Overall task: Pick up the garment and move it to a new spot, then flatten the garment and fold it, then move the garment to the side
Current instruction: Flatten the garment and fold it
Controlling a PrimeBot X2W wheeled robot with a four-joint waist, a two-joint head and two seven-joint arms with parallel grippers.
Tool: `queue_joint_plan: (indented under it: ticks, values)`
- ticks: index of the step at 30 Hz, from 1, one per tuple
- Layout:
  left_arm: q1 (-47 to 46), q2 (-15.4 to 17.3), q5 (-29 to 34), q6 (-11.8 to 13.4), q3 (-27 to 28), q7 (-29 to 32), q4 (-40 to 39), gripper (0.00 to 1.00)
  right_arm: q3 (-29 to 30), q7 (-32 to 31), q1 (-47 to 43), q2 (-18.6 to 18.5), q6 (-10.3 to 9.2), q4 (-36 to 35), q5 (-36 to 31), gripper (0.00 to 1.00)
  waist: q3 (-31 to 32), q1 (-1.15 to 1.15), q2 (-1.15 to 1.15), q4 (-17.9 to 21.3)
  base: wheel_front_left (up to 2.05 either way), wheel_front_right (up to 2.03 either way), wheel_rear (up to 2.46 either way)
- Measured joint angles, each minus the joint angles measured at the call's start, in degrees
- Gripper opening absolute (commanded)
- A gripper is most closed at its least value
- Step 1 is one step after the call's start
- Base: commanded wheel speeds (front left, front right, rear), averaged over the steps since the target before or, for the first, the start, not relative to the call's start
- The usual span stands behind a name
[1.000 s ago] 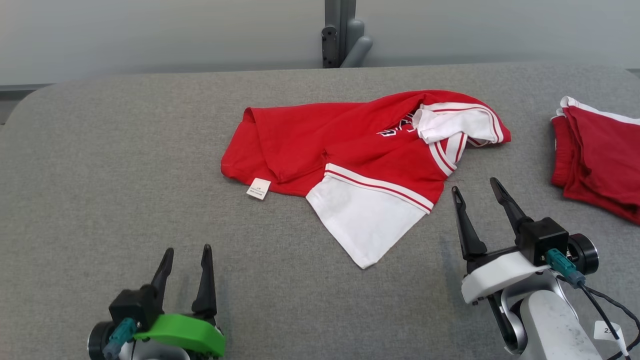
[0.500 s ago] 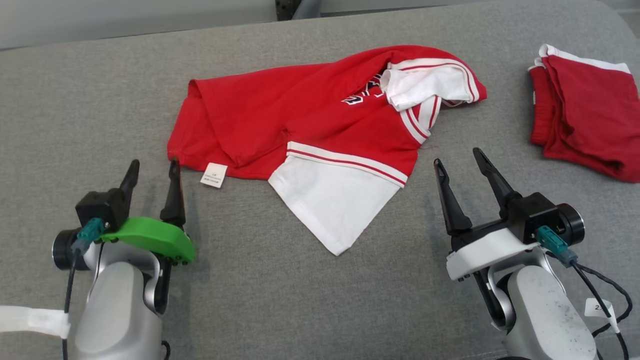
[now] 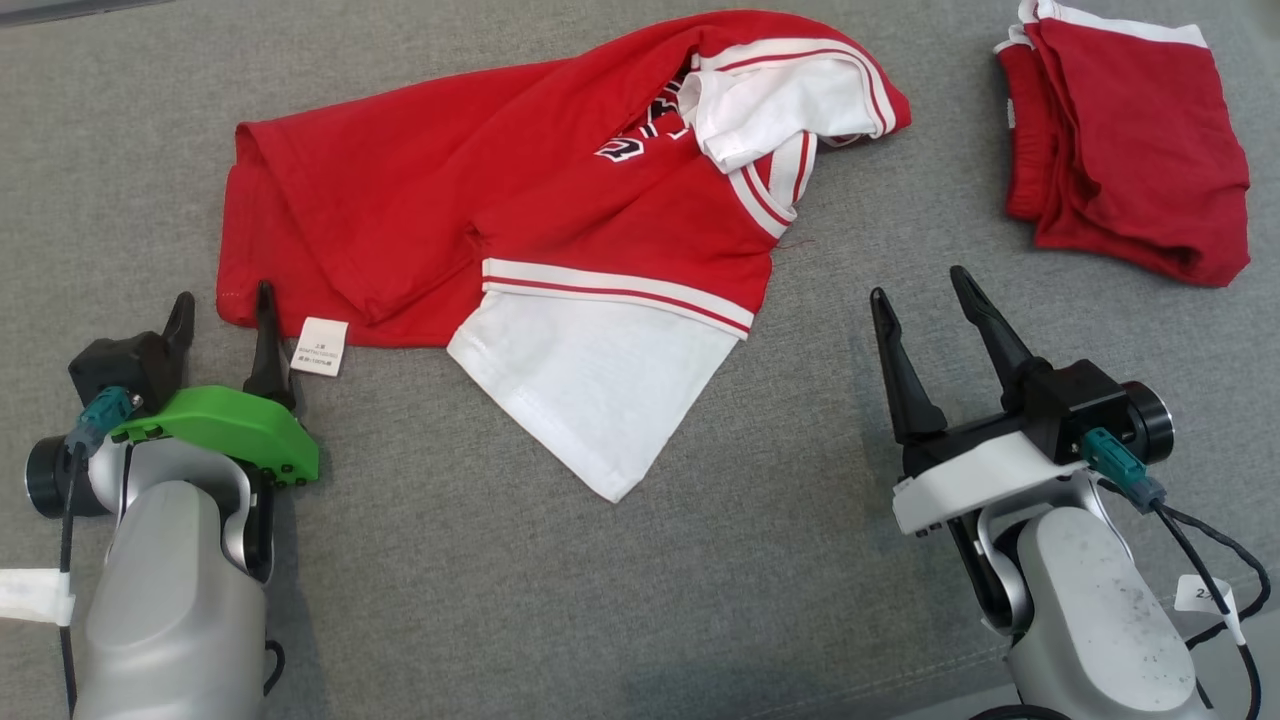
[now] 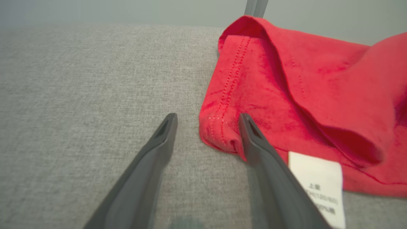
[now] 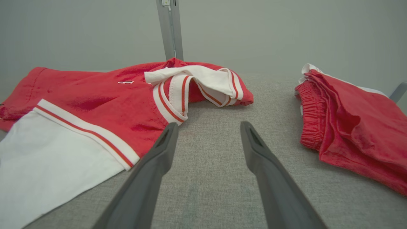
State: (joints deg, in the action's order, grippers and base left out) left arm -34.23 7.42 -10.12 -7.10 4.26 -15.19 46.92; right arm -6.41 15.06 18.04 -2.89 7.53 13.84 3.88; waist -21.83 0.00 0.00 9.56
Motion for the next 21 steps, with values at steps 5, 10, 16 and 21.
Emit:
queue_joint_plan:
  ticks: [5, 10, 16, 21]
  values:
    - [-0.7, -0.3, 1.1, 0.0, -0.1, -0.1, 0.2, 1.00, -0.3, 0.0, 1.1, 0.0, 0.00, 0.2, 0.3, 1.00, -1.3, 0.00, 0.00, 0.3, 0.00, 0.00, 0.00]
    - [-1.1, -0.8, 1.7, 0.0, -0.7, -0.2, 1.0, 0.00, -0.7, 0.0, 1.4, 0.0, 0.00, 0.5, 1.1, 1.00, -1.2, 0.00, 0.00, -0.1, 0.00, 0.00, 0.00]
    - [1.9, -2.4, 2.1, -0.2, -1.1, 0.0, -3.0, 0.00, -0.5, 0.0, 0.8, 0.0, 0.00, 1.5, 1.5, 1.00, 0.6, 0.00, 0.00, -1.0, 0.00, 0.00, 0.00]
    - [7.2, -3.1, 2.4, -0.3, -0.1, 0.1, -8.8, 0.00, -1.3, 0.0, -0.9, 0.1, 0.00, 3.3, 2.2, 1.00, 3.2, 0.00, 0.00, -2.4, 0.00, 0.00, 0.00]
